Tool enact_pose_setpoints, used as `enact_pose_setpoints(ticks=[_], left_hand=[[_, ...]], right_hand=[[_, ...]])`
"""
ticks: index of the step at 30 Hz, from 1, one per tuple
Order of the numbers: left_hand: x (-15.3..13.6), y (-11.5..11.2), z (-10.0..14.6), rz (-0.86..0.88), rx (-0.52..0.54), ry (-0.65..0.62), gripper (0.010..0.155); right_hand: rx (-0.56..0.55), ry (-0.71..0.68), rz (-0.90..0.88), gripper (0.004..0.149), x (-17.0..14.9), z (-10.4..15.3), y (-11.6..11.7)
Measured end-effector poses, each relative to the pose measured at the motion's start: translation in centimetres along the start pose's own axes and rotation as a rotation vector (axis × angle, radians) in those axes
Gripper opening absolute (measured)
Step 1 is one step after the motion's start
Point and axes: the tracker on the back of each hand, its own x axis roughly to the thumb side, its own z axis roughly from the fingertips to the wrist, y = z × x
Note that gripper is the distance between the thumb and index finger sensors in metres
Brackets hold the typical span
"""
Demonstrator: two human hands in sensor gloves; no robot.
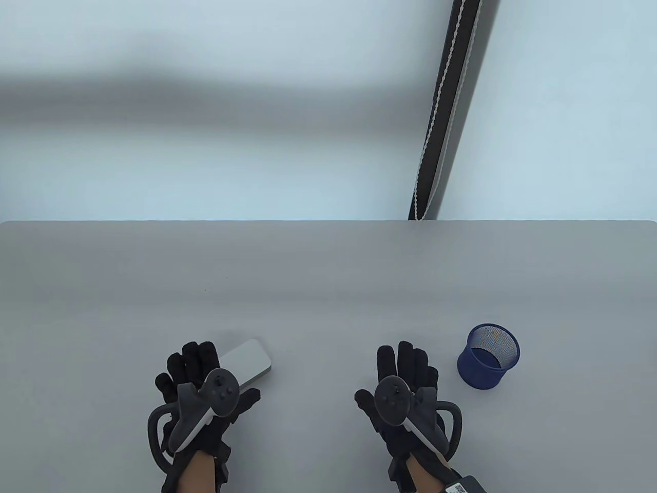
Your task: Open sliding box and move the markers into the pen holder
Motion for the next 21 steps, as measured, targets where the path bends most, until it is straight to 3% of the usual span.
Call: enact_pose_setpoints(ticks=[2,12,21], left_hand=[[-0.5,-0.7,-0.4,-0.002,-0.065,0.023,0.117],[-1.2,-2.7,-1.4,-0.037,-0.149,0.096,0.109],[-0.8,-2.6,-1.8,-0.088,-0.088,0.112,0.098]], right_hand=[[0.003,0.004,-0.006,0.086,-0.1,0.0,0.0],[0.027,0.019,-0.012,0.087,-0.3,0.0,0.1],[0.038,0.021,-0.015,0.087,-0.2,0.0,0.2]])
